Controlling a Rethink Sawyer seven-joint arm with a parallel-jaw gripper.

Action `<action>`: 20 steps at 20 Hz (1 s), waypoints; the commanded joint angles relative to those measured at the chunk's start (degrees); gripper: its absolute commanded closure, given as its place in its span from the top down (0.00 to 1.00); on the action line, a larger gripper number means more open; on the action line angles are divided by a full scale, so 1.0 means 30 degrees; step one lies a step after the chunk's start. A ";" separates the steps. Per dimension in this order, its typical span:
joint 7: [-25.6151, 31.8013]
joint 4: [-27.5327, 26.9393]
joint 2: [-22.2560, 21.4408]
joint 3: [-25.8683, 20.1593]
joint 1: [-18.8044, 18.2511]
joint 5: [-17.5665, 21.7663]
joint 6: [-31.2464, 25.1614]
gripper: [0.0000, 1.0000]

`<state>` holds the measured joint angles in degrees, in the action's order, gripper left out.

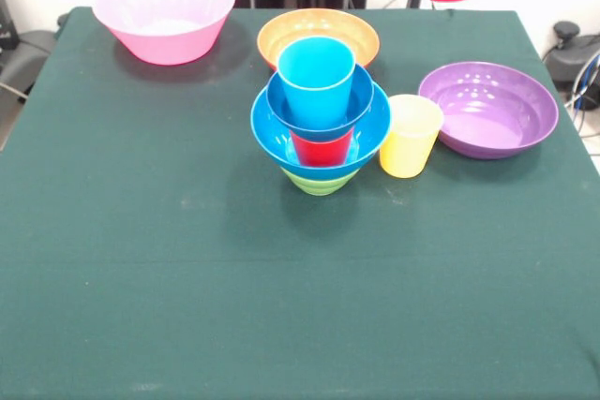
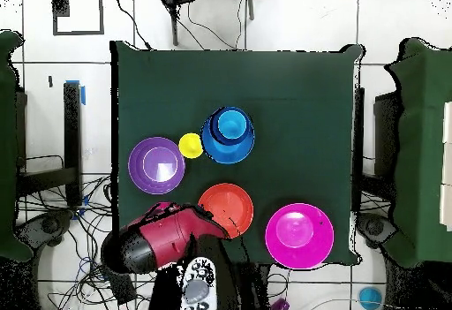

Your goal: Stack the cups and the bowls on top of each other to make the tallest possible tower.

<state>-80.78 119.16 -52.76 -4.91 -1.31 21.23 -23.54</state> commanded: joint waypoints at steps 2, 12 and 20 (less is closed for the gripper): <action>0.1479 0.1310 -0.2394 -0.1685 -0.1628 -0.0370 -0.3293 0.00; 0.2277 0.0389 -0.2807 -0.3722 -0.3713 -0.0638 -0.4977 0.00; 0.2506 -0.0326 -0.2895 -0.4343 -0.4605 -0.0213 -0.6058 0.00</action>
<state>-80.78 119.56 -62.83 -12.01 -14.16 19.86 -35.14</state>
